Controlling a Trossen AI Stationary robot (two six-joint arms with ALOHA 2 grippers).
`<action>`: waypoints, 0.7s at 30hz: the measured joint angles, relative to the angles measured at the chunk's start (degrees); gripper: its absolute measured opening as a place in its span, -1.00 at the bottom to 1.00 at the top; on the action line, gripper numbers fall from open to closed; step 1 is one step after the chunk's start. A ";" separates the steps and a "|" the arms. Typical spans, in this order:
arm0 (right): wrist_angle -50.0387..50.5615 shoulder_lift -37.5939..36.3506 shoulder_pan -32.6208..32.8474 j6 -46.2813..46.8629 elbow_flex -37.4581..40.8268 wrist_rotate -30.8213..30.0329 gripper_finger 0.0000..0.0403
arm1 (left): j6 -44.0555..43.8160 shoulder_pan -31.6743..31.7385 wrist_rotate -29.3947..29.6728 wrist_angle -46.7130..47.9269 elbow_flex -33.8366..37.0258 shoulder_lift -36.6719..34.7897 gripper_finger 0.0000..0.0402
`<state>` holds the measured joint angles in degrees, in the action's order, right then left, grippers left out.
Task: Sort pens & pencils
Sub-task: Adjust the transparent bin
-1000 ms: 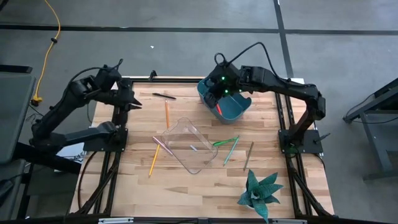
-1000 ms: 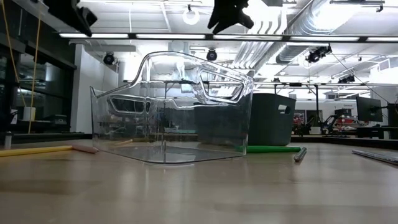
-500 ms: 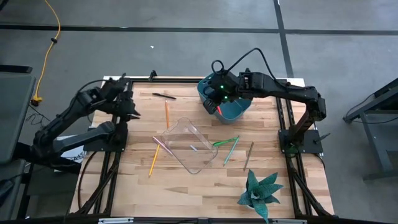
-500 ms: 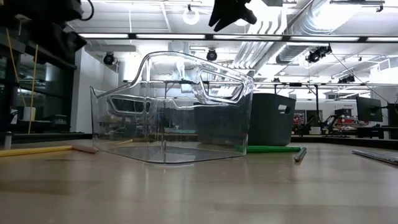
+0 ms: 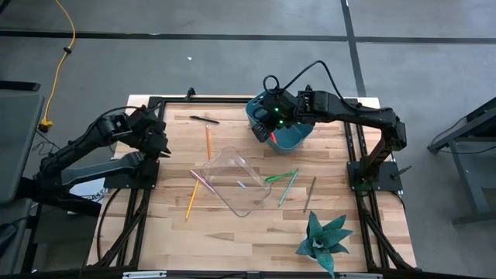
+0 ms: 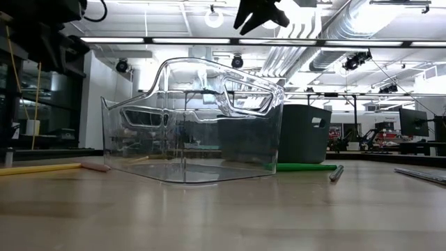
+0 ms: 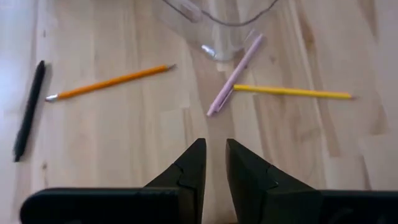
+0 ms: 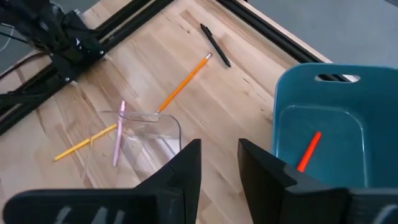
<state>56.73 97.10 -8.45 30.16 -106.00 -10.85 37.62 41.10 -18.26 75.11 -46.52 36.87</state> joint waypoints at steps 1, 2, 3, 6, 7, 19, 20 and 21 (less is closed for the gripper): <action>0.00 0.00 0.04 0.65 0.00 0.00 -0.52 | -0.74 -0.74 1.38 0.23 0.00 -0.03 -0.75; 0.00 0.00 0.22 1.10 0.00 -0.02 -0.52 | -1.69 -1.49 2.33 0.34 0.00 -0.03 -0.75; 0.00 0.00 0.31 1.45 0.00 -0.02 -0.52 | -2.67 -2.20 2.96 0.40 0.00 0.03 -0.75; 0.00 0.00 0.88 2.42 0.00 0.00 -0.52 | -5.64 -4.47 3.34 0.42 0.00 0.12 -0.75; 0.00 0.00 1.08 2.42 0.00 0.00 -0.52 | -6.71 -5.29 3.34 0.42 0.00 0.12 -0.75; 0.07 0.00 2.51 1.85 0.02 -1.16 -0.52 | -25.06 -21.84 4.55 0.45 0.00 2.01 -0.75; 0.07 0.00 2.51 1.46 0.02 -1.16 -0.52 | -27.11 -23.47 5.78 -0.08 0.00 2.00 -0.75; 0.07 0.00 2.51 1.04 0.02 -1.16 -0.52 | -29.18 -25.03 7.20 -0.75 0.00 1.98 -0.75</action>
<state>56.80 97.10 -5.93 31.20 -105.97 -12.01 8.44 16.07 -11.06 74.35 -46.52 38.85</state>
